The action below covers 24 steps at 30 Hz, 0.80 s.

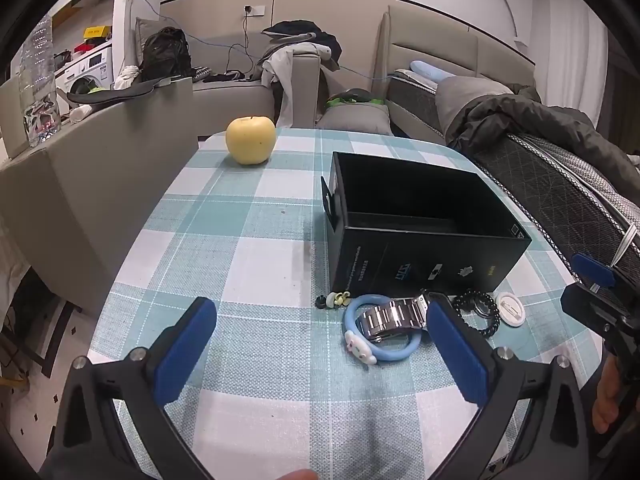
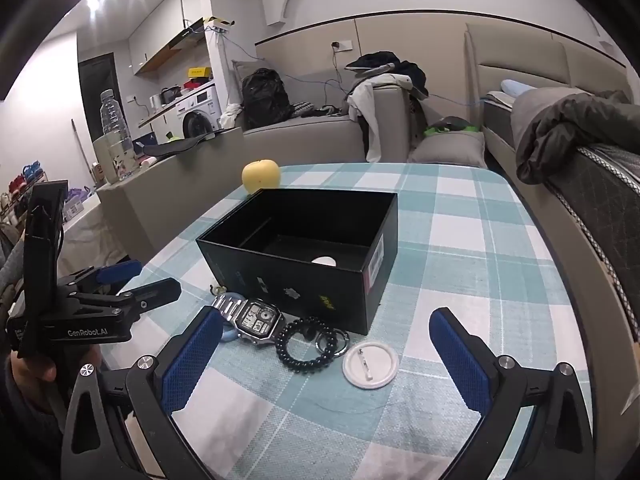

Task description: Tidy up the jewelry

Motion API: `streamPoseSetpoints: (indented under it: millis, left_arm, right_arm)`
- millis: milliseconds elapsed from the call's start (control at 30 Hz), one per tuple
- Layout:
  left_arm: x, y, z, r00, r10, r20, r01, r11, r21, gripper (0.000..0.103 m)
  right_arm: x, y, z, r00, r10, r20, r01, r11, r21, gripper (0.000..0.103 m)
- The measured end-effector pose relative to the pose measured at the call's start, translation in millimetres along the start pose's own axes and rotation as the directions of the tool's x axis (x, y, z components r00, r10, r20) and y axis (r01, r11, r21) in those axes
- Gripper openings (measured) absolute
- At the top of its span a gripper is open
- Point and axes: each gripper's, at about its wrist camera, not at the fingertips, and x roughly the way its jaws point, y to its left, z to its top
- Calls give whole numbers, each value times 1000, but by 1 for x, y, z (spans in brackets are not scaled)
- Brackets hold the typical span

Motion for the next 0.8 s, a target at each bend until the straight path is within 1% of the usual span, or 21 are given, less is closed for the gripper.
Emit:
streamPoseSetpoints:
  millis: [300,633,800]
  left_arm:
    - [3,2,1,1000,1,-3,-1,1000,-4,102]
    - [5,6,2,1000,0,8,0,1000,-11,102]
    - [2,6,2,1000,-2,4,2,1000,-9,102]
  right_arm:
    - [3,-1,0,1000,12,-10,-12,1000,20,103]
    - [5,-2,0,1000,-10,-2,10,1000,24,103]
    - [10,-1,-2,999,-21,-35,21,1000,8,103]
